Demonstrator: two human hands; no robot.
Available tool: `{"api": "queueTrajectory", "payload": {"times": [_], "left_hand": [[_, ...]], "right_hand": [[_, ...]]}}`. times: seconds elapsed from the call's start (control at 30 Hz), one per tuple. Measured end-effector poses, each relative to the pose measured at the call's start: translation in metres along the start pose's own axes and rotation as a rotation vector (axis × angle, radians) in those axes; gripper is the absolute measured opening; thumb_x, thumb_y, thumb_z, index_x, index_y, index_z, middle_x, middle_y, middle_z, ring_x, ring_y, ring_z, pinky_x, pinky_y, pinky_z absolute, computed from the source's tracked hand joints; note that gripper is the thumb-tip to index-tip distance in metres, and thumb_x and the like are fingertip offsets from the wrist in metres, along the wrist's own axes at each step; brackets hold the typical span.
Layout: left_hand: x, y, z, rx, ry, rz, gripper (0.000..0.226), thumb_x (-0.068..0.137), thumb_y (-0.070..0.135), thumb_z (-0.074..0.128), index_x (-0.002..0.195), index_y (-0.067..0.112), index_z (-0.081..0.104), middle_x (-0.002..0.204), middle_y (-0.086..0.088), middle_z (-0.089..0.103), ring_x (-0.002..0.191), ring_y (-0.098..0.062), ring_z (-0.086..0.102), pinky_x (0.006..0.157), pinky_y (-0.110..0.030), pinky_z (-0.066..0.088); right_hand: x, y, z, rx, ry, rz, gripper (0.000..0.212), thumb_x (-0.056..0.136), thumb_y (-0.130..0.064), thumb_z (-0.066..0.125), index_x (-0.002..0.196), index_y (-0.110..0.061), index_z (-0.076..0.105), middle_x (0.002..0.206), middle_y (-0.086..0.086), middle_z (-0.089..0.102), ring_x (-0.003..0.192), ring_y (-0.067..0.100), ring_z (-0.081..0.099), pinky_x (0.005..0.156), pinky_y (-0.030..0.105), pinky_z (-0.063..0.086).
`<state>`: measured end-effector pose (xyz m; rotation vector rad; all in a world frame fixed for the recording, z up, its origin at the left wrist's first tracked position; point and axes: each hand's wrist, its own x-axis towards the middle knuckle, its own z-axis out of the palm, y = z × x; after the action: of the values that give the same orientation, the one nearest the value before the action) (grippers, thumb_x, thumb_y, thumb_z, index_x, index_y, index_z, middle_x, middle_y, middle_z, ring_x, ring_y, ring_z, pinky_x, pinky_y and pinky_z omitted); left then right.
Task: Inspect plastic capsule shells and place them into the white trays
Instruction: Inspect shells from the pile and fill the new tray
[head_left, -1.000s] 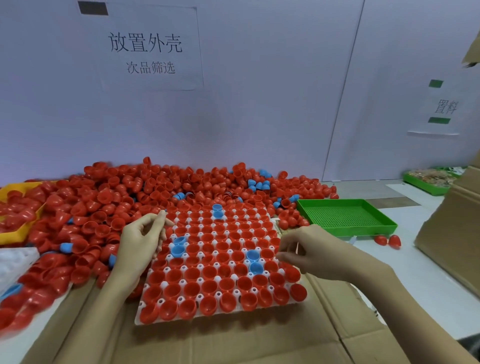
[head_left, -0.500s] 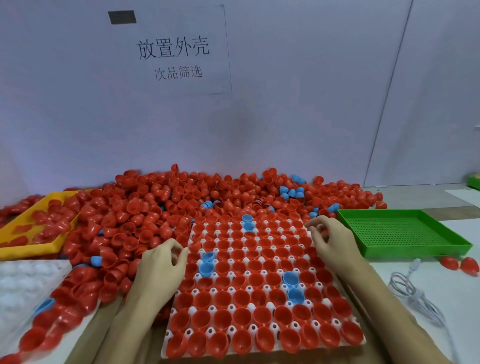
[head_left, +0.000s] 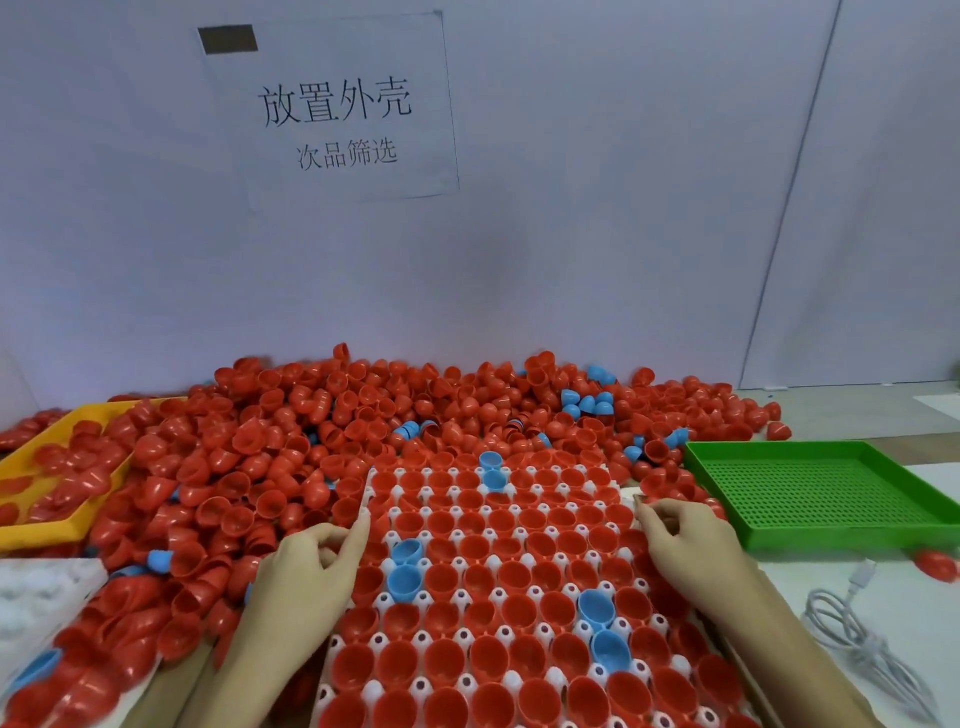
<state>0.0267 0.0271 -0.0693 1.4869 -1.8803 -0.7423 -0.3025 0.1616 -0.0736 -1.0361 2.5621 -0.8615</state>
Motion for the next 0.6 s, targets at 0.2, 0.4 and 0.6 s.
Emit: {"api": "queueTrajectory", "payload": {"times": [0.2,0.4,0.6], "left_hand": [[0.004,0.007,0.0,-0.204,0.003,-0.128,0.042,0.094,0.059,0.064,0.094,0.018,0.069,0.075,-0.003,0.071,0.073,-0.013,0.065,0.063,-0.026,0.044],[0.004,0.004,-0.014,-0.613,-0.229,-0.28,0.054,0.083,0.07,0.07,0.095,0.019,0.082,0.081,-0.015,0.076,0.068,-0.03,0.068,0.055,-0.03,0.052],[0.013,0.002,-0.019,-0.83,-0.319,-0.356,0.038,0.069,0.042,0.082,0.098,0.018,0.086,0.099,-0.014,0.081,0.08,-0.026,0.079,0.071,-0.039,0.063]], "right_hand": [[-0.006,-0.003,-0.001,0.225,-0.022,0.025,0.021,0.106,-0.044,0.054,0.106,-0.033,0.072,0.103,-0.011,0.072,0.101,0.011,0.067,0.087,0.035,0.054],[-0.012,-0.01,-0.007,0.684,-0.076,0.169,0.023,0.105,-0.012,0.057,0.104,-0.019,0.08,0.087,0.008,0.081,0.086,0.027,0.078,0.089,0.051,0.063],[-0.01,-0.01,-0.021,0.856,-0.217,0.201,0.025,0.099,0.005,0.057,0.106,-0.007,0.078,0.089,0.014,0.081,0.077,0.027,0.08,0.06,0.034,0.064]]}}
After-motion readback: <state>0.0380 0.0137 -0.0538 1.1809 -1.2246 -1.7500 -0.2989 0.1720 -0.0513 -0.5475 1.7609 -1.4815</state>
